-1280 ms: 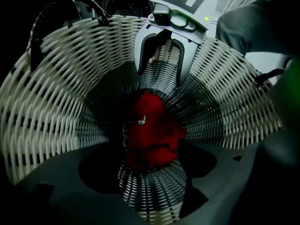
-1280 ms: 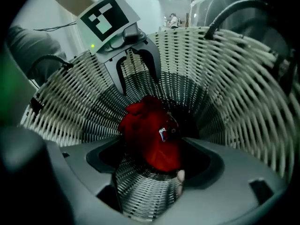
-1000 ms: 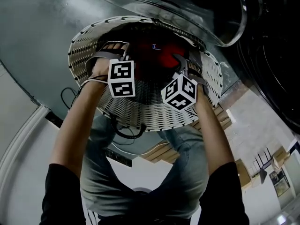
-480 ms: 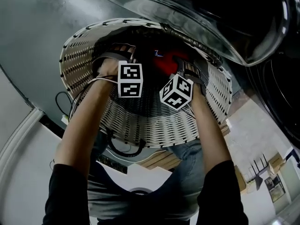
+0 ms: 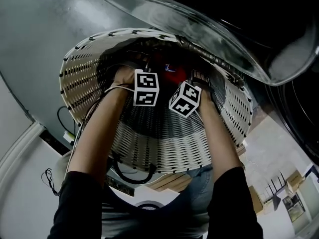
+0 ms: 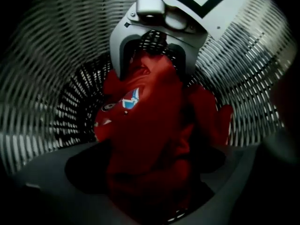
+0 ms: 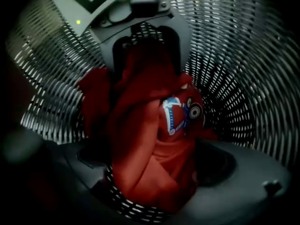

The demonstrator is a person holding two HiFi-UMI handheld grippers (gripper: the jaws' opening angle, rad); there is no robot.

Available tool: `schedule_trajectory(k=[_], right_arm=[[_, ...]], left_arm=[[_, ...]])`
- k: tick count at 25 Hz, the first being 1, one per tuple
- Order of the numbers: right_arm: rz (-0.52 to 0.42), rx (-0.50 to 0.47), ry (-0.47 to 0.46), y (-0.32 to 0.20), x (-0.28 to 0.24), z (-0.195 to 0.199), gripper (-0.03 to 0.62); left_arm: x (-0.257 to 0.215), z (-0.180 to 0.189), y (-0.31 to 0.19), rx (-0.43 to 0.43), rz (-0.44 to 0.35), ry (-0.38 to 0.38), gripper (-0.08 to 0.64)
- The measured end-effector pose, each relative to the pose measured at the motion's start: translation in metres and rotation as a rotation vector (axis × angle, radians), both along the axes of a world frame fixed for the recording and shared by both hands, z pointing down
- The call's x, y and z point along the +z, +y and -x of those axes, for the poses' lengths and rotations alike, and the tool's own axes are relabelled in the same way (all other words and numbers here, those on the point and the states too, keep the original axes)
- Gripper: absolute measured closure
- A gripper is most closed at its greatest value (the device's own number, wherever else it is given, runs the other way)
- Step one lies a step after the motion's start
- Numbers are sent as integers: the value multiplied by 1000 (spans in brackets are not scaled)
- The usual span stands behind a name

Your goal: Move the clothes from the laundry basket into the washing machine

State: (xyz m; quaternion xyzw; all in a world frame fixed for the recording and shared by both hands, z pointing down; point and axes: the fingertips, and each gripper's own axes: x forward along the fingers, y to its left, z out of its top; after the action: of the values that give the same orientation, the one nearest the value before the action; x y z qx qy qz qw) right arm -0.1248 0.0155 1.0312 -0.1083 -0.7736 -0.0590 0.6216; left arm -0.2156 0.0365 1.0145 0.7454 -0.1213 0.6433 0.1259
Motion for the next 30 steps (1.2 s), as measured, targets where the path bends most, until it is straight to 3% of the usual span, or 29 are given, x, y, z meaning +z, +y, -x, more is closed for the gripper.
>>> schedule_trajectory(k=[4,6,9,11,12,15,21,30], right_arm=[[-20,-3,-11,-6,12,4,83],[-26,-21,-7,-3,17,6,134],[-33,-33,12,-2,22,4,201],[-62,-46,17,-4,22,3,282],[-80,-51,16,-6,20,3,356],[-122,-68,4,-8,5,3,449],[-122,-55,-23,-7,-46,5,479],[-111,-14,-114,-4,-147,15,483]], left_arm=[[14,2,-1,-36,37,-1,32],[18,3,1,-34,56,-7,57],[19,1,9,-38,77,-7,229],[16,-1,9,-39,71,-4,323],[13,-1,9,-40,63,-2,364],[-3,0,9,-52,51,15,423],[-53,-3,10,-79,5,24,433],[-150,10,13,-224,-43,63,433]])
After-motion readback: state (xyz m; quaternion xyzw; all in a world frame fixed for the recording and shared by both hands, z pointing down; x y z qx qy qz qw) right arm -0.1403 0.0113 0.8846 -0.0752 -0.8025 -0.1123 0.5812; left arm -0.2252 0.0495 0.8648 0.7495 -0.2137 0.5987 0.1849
